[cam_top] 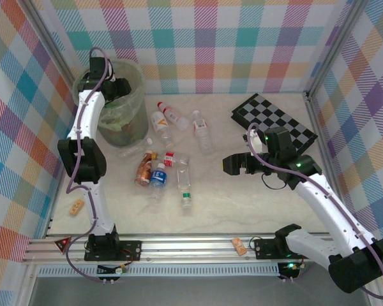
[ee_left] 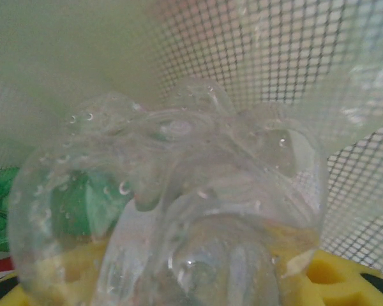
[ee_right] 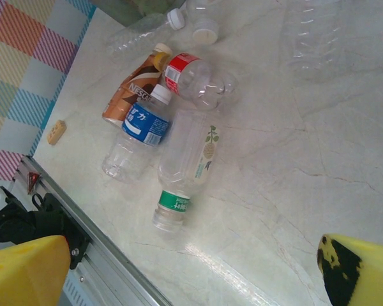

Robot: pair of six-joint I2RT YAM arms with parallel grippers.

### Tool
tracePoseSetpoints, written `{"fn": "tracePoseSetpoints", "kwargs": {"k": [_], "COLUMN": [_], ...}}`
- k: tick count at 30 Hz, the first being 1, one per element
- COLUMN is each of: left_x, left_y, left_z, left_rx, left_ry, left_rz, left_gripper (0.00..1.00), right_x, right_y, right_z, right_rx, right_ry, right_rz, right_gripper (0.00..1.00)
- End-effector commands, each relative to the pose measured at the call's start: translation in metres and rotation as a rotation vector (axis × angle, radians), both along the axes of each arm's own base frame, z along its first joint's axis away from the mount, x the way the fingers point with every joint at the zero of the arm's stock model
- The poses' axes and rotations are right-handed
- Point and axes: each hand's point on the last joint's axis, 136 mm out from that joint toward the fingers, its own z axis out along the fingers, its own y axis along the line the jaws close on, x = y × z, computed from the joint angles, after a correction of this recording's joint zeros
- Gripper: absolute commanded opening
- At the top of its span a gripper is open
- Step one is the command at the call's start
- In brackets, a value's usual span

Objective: Put the plastic bottles in the bin

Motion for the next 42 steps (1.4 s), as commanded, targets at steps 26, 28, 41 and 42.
{"fn": "tracePoseSetpoints", "kwargs": {"k": [26, 28, 41, 42], "left_x": [-0.061, -0.072, -0.207, -0.217], "left_y": [-0.003, -0.005, -0.092, -0.1], "left_z": [0.129, 0.146, 0.126, 0.122], "left_rx": [0.102, 0.1, -0.034, -0.043], "left_ry": [-0.194, -0.221, -0.241, -0.238], "left_rz": [-0.063, -0.067, -0.211, -0.219], "left_gripper": [0.93, 0.92, 0.89, 0.89], "right_x": [0.027, 0.036, 0.111, 0.116], "right_y": [-0.019, -0.022, 0.027, 0.031], "right_z": [-0.04, -0.047, -0.086, -0.089], "right_rx": [-0.176, -0.23, -0.458, -0.463], "right_ry": [0.035, 0.024, 0.055, 0.062], "right_rz": [-0.1, -0.125, -0.104, -0.101], "right_gripper": [0.99, 0.99, 0.99, 0.99]}}
